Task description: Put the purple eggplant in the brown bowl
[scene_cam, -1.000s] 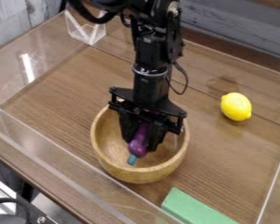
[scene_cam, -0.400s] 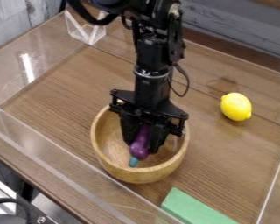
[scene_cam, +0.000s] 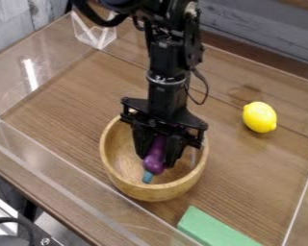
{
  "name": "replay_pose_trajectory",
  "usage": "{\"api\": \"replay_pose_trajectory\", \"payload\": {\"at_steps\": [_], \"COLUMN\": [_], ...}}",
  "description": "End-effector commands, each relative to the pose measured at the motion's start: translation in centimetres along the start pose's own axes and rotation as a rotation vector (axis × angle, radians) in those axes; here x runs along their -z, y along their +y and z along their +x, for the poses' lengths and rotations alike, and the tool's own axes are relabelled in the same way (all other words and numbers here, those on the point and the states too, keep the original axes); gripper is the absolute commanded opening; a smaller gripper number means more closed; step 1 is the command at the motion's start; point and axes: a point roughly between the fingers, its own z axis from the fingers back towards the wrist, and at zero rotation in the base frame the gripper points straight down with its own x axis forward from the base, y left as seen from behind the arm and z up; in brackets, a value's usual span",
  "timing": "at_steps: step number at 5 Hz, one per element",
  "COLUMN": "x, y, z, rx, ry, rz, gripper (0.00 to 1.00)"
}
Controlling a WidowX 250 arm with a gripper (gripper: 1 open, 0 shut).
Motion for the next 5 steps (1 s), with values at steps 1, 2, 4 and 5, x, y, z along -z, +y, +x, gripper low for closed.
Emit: {"api": "replay_pose_trajectory", "payload": {"at_steps": [1,2,4,5], "x": [-1.3,-2.2,-5.3,-7.9], "y": [-0.3,-0.2,0.0,0.1], "z": [0.4,0.4,1.1,1.9], "rx": [0.007,-0.001,-0.023,-0.033], "ry": [-0.056,-0.06,-0.112,-0.156], "rz": [-0.008,-0.016,-0.059,-0.094], "gripper": [0.0,1.0,1.0,1.0]}}
